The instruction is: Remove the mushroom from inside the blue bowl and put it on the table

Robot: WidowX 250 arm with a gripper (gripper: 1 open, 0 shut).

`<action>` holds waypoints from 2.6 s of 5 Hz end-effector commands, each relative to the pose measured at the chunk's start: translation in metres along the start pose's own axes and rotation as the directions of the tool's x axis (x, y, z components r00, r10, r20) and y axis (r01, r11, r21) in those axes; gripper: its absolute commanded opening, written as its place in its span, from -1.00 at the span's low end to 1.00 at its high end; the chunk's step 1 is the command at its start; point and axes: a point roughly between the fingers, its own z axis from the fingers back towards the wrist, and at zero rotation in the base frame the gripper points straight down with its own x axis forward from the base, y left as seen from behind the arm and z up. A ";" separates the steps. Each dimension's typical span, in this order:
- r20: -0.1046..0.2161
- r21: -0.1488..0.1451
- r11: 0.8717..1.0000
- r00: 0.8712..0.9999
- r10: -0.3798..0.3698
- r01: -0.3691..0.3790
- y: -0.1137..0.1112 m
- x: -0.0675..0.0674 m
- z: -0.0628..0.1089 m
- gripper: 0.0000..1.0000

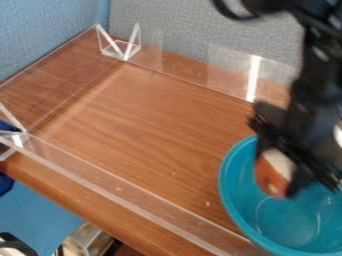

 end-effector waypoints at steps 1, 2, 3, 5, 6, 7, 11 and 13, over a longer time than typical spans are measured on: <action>0.070 0.016 0.994 0.992 0.105 -0.107 0.046 -0.010 0.021 -1.00; 0.086 0.029 0.944 0.941 0.326 -0.330 0.084 -0.023 0.021 -1.00; 0.094 0.037 0.832 0.831 0.548 -0.553 0.115 -0.035 0.019 -1.00; 0.096 0.065 0.540 0.544 0.834 -0.839 0.179 -0.067 0.008 -1.00; 0.099 0.079 0.445 0.451 0.887 -0.892 0.196 -0.075 -0.009 -1.00; 0.087 0.094 0.413 0.421 0.903 -0.906 0.208 -0.076 -0.031 -1.00; 0.067 0.158 0.132 0.144 0.987 -0.979 0.234 -0.058 -0.050 -1.00; 0.055 0.176 0.104 0.115 0.992 -0.979 0.233 -0.058 -0.060 -1.00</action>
